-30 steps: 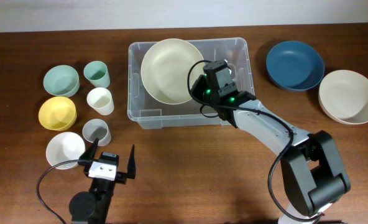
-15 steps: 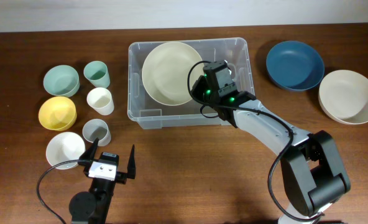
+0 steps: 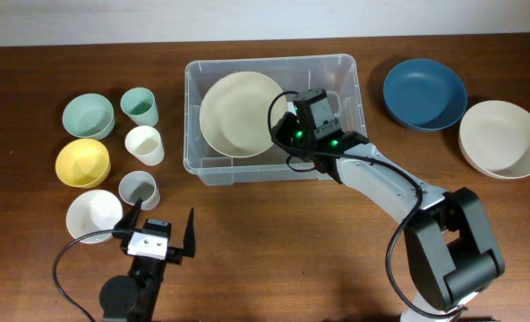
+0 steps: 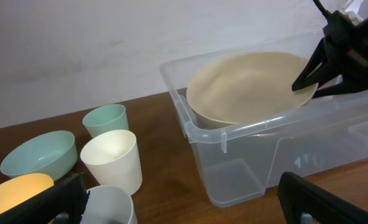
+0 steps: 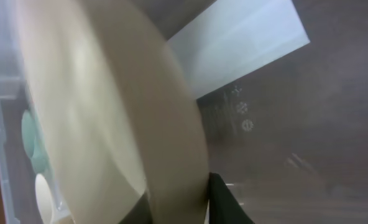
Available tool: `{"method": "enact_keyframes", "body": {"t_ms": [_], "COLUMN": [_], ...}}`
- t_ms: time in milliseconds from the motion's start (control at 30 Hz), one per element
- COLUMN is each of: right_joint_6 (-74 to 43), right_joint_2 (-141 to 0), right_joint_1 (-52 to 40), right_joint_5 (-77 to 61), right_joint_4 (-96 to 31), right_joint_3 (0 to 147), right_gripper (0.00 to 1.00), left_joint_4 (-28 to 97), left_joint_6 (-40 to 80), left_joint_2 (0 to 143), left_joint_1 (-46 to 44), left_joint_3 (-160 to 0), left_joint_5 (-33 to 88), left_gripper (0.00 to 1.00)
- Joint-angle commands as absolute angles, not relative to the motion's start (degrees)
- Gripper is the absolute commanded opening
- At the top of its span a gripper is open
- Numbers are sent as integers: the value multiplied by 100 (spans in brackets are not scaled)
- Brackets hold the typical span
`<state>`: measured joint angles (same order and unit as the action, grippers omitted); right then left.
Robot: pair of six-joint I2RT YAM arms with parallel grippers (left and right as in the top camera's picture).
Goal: Pack container
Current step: 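Lower the cream bowl into the bin and open the right gripper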
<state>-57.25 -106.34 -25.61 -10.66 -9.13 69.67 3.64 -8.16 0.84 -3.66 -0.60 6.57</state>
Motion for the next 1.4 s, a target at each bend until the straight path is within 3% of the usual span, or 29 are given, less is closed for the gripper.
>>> {"method": "enact_keyframes", "body": {"t_ms": [0, 500, 767, 933, 1100, 1367], "right_joint_6": [-5756, -5819, -5885, -5881, -5881, -5634], "right_joint_2": [-10630, -10630, -10630, -10628, -10628, -10610], "right_joint_1": [-2624, -2624, -2624, -2604, -2486, -2305], "right_joint_5": [-1201, -1334, -1557, -1562, -1597, -1758], "right_joint_4": [-921, -1037, -1068, -1061, -1072, -1166], "right_joint_3": [7142, 7142, 7144, 7144, 7144, 7295], "right_gripper": [21, 26, 33, 48, 70, 85], "left_joint_4": [399, 399, 399, 399, 399, 399], "left_joint_6": [-913, -913, -913, -913, -913, -913], "left_joint_2": [30, 30, 30, 30, 30, 30], "left_joint_1": [-331, -331, -331, -331, -331, -331], "left_joint_3": [-49, -49, -49, -49, -49, -49], "left_joint_5": [615, 615, 617, 617, 617, 615], "left_gripper": [100, 100, 100, 100, 100, 100]}}
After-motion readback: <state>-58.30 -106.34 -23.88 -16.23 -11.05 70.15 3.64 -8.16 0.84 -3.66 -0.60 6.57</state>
